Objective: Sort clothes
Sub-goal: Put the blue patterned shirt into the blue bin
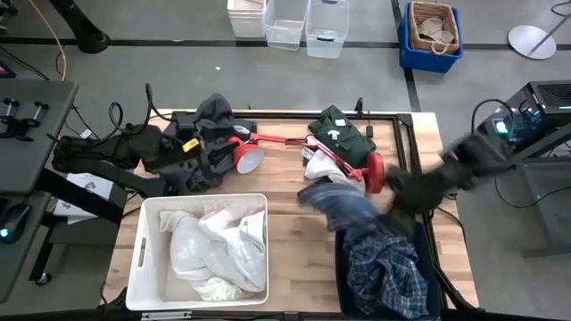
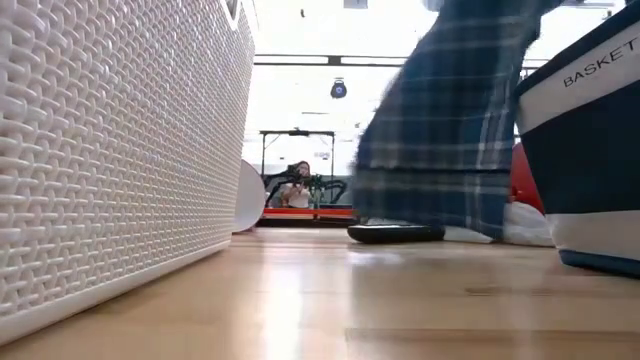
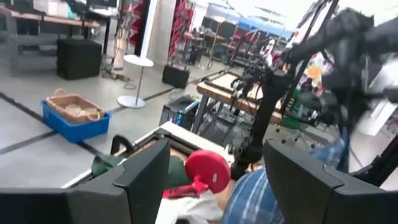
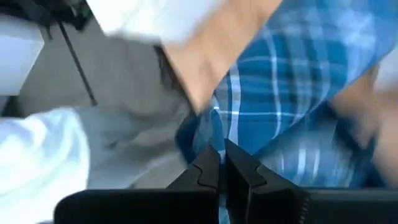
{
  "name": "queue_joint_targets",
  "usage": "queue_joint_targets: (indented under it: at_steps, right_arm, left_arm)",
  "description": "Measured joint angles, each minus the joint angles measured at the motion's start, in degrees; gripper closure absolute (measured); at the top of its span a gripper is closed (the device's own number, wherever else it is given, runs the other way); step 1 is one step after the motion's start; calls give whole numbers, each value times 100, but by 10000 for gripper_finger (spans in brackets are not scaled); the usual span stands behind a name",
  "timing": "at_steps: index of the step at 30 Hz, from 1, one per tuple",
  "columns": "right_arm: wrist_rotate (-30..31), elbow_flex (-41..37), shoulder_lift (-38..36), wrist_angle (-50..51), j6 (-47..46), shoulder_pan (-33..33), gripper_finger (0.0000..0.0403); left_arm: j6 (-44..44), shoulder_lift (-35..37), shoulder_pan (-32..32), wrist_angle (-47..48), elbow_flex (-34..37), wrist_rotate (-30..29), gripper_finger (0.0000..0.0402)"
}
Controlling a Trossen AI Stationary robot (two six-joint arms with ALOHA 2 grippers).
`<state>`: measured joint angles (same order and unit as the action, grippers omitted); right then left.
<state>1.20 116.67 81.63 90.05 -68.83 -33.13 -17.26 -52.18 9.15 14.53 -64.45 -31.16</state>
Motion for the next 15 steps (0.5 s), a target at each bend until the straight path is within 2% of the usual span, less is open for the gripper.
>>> queue_joint_targets:
  at_steps: [2,5,8,11,13,15]
  right_arm:
    - [-16,-409,-153,-9,-1259,-873,402]
    - [-636,-1163,-189,-289,-2755,-2024,402]
    - [-1029,-2236,-176,-1544,-3544,-2739,403]
    - [-949,-3475,-172,-3529,-3837,-2842,403]
    - [-877,-4301,-104,-5092,-3785,-2644,403]
    - [-964,-5000,23,-6241,-3652,-2382,403]
  left_arm:
    - [8,0,0,-147,0,0,154]
    - [124,2,0,-363,0,0,154]
    - [310,2,0,-492,0,2,154]
    - [435,1,-6,-544,0,2,154]
    - [444,1,-28,-547,0,2,154]
    - [444,0,-66,-547,0,0,154]
